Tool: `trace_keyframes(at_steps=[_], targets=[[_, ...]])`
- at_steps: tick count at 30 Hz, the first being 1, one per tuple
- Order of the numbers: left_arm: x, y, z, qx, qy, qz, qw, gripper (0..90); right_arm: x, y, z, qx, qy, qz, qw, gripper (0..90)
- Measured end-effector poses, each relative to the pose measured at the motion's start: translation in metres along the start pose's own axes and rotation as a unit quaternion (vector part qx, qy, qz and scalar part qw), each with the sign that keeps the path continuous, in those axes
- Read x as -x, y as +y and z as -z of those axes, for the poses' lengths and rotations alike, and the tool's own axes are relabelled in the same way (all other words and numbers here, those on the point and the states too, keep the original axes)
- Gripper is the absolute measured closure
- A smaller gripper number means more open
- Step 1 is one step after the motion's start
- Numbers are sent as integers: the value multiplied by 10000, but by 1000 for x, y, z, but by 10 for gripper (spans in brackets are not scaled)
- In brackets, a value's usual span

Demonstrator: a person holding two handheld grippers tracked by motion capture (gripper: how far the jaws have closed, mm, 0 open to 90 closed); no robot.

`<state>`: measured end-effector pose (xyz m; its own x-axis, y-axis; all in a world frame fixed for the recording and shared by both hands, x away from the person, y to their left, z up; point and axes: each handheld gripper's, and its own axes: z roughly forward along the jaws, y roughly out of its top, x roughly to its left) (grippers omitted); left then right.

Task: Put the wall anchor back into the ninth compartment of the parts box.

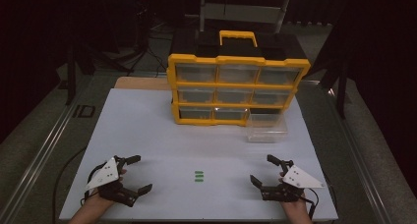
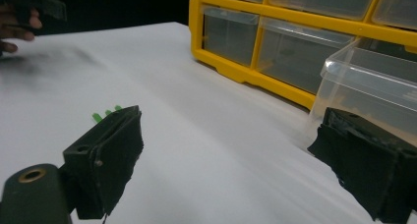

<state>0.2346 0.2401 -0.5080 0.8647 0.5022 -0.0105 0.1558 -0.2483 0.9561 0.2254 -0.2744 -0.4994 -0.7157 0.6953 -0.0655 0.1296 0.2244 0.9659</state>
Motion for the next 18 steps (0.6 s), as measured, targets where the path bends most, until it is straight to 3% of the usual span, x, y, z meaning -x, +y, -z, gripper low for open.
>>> trace_keyframes(at_steps=[11,18], targets=[[-1,0,-1,-47,7,15,10000,2,-1,2,2,26,15,20,10000,96],[0,19,0,276,-146,170,9994,2,-2,5,1,128,26,-135,9998,96]])
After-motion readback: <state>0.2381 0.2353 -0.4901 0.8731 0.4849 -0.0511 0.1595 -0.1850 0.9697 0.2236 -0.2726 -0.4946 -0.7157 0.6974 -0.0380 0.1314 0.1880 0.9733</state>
